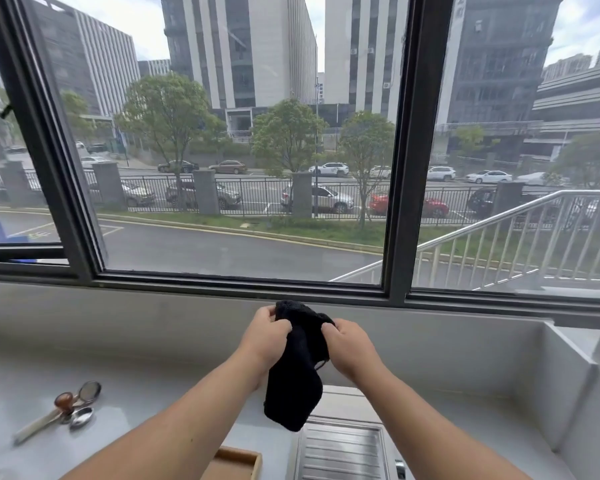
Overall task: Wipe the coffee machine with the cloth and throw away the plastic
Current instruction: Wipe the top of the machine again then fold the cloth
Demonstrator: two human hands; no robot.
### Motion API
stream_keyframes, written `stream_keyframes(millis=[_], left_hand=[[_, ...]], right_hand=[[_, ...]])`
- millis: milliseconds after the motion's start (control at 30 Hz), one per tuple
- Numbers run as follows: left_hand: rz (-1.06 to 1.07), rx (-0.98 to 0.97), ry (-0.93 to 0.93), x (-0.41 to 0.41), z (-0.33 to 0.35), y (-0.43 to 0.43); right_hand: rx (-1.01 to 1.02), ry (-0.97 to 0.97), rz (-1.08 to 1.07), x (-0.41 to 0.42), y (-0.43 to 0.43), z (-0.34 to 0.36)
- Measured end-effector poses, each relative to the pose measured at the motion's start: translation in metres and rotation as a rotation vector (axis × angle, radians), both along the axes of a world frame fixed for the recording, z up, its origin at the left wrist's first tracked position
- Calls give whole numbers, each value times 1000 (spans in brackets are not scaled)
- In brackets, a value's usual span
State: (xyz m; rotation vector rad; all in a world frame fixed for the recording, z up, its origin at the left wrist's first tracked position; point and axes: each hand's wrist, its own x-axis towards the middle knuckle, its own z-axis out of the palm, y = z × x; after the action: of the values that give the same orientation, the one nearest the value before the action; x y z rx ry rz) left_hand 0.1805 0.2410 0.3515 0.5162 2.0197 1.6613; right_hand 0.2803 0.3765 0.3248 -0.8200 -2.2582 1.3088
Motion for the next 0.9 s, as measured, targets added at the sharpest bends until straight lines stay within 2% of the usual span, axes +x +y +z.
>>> stream_keyframes(millis=[100, 200, 300, 500, 600, 700, 800, 900], left_hand=[[24, -109, 68, 2, -1, -7], [26, -181, 116, 4, -3, -12], [19, -230, 188, 7, -7, -13], [79, -225, 364, 12, -13, -13], [-44, -141, 264, 14, -9, -14], [-191, -170, 217, 16, -6, -13], [-157, -267, 350, 18, -8, -8], [26, -299, 448, 8, -8, -7]], right_hand=[[-318, 194, -24, 3, 6, 8], [-655, 273, 22, 5, 11, 14], [-817, 308, 59, 6, 10, 21], [-1001, 381, 119, 1, 10, 35], [-1087, 427, 174, -2, 8, 39], [-1139, 400, 294, -5, -1, 40], [-1058, 318, 398, -9, -9, 36], [-957, 315, 493, -13, -10, 32]])
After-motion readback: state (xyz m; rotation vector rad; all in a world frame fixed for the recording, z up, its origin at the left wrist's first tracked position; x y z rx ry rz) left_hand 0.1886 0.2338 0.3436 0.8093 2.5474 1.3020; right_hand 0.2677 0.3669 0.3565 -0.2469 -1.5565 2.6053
